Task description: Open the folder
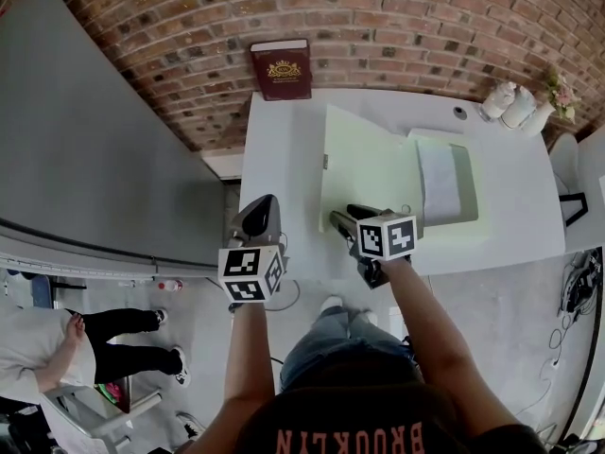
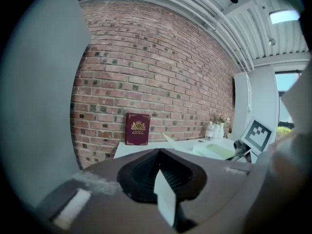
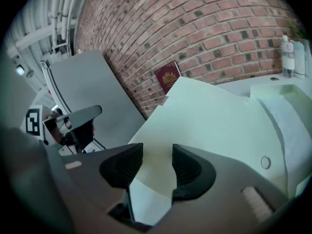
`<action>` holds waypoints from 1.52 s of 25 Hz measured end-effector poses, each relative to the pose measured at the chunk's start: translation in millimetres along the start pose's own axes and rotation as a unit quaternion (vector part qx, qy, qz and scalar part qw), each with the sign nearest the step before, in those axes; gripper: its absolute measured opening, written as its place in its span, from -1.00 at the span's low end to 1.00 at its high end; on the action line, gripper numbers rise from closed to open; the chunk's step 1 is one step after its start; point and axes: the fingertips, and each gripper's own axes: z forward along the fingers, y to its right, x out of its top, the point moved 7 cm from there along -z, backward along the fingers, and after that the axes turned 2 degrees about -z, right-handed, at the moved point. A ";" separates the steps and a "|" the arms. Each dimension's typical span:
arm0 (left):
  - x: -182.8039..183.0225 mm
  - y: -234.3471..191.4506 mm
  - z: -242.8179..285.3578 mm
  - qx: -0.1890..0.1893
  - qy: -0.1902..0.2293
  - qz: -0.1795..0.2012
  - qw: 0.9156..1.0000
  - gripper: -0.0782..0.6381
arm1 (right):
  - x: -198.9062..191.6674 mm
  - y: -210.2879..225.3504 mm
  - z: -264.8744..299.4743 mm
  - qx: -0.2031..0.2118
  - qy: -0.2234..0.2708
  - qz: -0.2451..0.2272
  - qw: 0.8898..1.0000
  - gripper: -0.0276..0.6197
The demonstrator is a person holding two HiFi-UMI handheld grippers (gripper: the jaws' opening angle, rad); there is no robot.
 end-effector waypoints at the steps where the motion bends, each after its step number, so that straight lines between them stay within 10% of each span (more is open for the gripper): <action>1: -3.0 -0.5 1.3 -0.001 -0.004 -0.002 1.000 -0.81 | -2.0 0.0 3.3 -0.007 -0.009 -0.008 1.000 -0.36; 27: -47.6 -14.1 20.9 -0.017 -0.048 -0.025 0.998 -0.81 | -46.9 22.6 76.3 -0.129 -0.157 -0.103 0.974 -0.65; 38: -50.1 -19.6 21.5 -0.007 -0.048 -0.031 0.998 -0.81 | -42.7 24.0 86.5 -0.148 -0.138 -0.131 0.971 -0.75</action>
